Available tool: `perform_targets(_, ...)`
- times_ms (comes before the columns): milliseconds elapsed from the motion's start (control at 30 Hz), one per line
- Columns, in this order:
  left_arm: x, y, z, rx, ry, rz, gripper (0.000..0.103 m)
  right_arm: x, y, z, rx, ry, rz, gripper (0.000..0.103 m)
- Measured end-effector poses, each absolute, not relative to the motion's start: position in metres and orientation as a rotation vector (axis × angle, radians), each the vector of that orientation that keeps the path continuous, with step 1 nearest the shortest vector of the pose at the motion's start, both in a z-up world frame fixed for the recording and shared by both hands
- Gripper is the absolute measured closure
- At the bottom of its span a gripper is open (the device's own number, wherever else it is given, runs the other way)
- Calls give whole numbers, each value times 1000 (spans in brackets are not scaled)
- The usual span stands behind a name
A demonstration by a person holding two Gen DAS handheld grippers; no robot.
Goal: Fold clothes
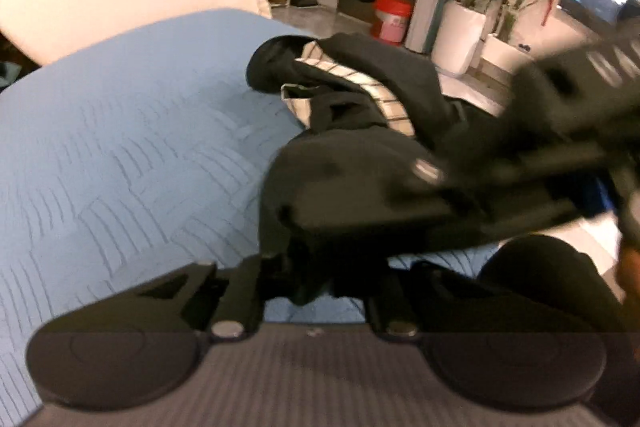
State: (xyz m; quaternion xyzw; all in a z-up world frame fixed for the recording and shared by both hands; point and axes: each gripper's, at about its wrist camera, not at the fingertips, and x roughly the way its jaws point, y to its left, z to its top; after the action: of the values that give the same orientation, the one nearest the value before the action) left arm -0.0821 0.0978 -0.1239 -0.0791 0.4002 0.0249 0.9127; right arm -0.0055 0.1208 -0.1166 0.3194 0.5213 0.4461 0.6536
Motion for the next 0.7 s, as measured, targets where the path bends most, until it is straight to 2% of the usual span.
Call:
perform_targets(100,-81,112,-134,-193,869,121,94,-10,108,-120,733,1170,1016,66)
perform_targets(200,-81,130,-145,-198,904,180,81,-14,101,-115,661,1116,1009,64)
perform_targets(233,-80,140,-150,-183,906,198,69,-15,95,-111,618,1075,1005,63)
perform_targets(300,-81,155,-155,-135,883,219,59,-15,81,-106,526,1006,980,63)
perform_targets(333,-83,163,-159,-103,864,231,46,-14,77,-104,481,979,968,63)
perform_targets(367,-90,165,-163,-83,850,246,24,-13,75,-104,454,957,962,63)
perform_targets(433,-94,186,-179,-61,834,357,0,-9,75,-106,427,930,958,63)
perform_targets(500,-98,207,-199,-191,879,390,0,-5,77,-113,437,935,962,63)
perform_targets(567,-108,209,-200,-198,810,379,0,-3,78,-123,455,959,970,57)
perform_targets(633,-122,201,-206,-132,740,380,0,-1,82,-140,458,1041,960,43)
perform_targets(700,-126,200,-207,-131,724,388,0,2,87,-157,458,1131,947,42)
